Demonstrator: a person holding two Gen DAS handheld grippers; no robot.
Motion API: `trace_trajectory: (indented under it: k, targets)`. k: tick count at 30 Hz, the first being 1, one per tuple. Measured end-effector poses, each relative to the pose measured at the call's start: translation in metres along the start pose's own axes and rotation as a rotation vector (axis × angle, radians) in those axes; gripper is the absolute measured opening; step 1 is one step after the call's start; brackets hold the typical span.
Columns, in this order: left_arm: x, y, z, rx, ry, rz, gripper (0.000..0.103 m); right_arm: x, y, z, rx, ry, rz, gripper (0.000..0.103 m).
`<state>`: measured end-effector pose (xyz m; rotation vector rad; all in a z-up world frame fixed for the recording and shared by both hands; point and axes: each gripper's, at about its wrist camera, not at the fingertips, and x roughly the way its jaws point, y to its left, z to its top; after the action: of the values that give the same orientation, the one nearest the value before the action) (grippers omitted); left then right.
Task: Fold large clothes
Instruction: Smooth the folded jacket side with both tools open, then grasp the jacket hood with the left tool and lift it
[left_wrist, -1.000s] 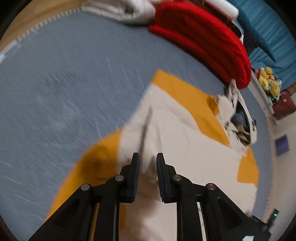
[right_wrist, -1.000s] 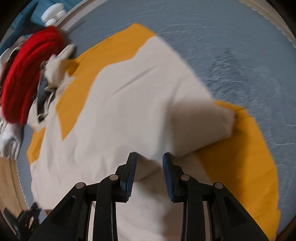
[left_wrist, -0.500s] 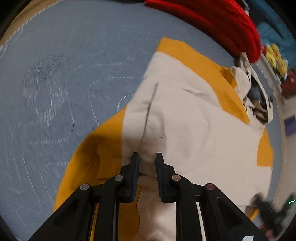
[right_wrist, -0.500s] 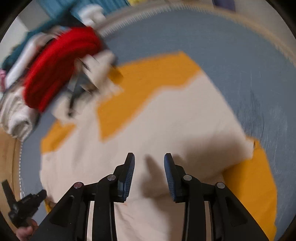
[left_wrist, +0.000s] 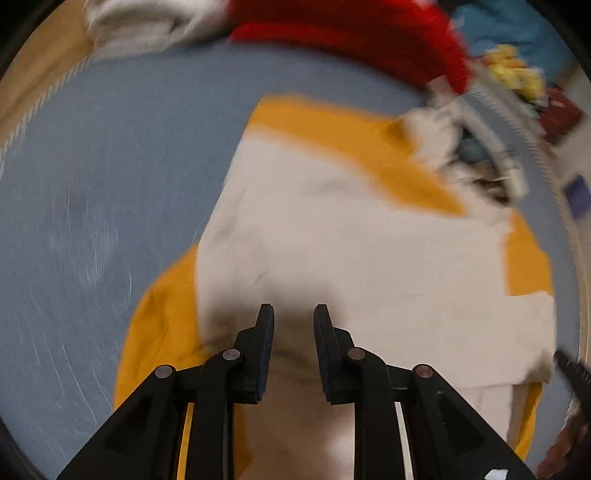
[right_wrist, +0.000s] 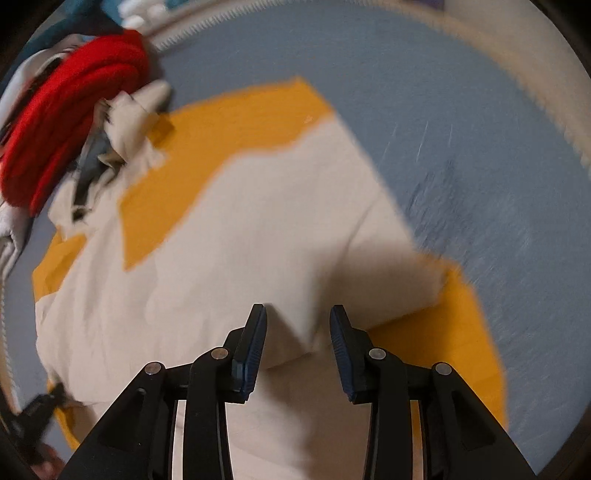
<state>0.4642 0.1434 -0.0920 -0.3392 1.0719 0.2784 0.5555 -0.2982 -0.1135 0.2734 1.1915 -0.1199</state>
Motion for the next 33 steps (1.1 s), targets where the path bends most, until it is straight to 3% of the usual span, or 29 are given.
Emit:
trace_trajectory:
  k: [3,7,11,15,20,22,26,29,33]
  targets:
    - [-0.032,-0.022,-0.001,0.093,-0.126,-0.008,0.022,-0.059,0.02,0.002,-0.176,-0.219,0.008,0.037]
    - [-0.052,-0.04,-0.01,0.163,-0.18,-0.036,0.022,-0.107,0.031,-0.003,-0.302,-0.345,0.038,0.037]
    - [-0.064,-0.068,-0.013,0.261,-0.214,-0.053,0.023,-0.116,0.032,-0.004,-0.337,-0.347,0.02,0.037]
    - [-0.082,-0.089,-0.015,0.335,-0.269,-0.052,0.03,-0.124,0.022,-0.002,-0.335,-0.336,0.019,0.037]
    - [-0.098,-0.102,-0.006,0.375,-0.278,-0.073,0.033,-0.131,0.017,-0.006,-0.373,-0.347,-0.003,0.038]
    - [-0.097,-0.107,0.008,0.363,-0.259,-0.088,0.033,-0.13,0.014,-0.006,-0.377,-0.345,-0.008,0.044]
    - [-0.077,-0.128,0.056,0.318,-0.199,-0.136,0.033,-0.123,0.009,-0.004,-0.368,-0.321,0.01,0.068]
    - [-0.051,-0.152,0.094,0.346,-0.199,-0.127,0.033,-0.117,0.005,-0.001,-0.35,-0.31,0.019,0.073]
    - [0.004,-0.178,0.157,0.333,-0.144,-0.139,0.033,-0.105,0.005,0.004,-0.329,-0.283,0.025,0.073]
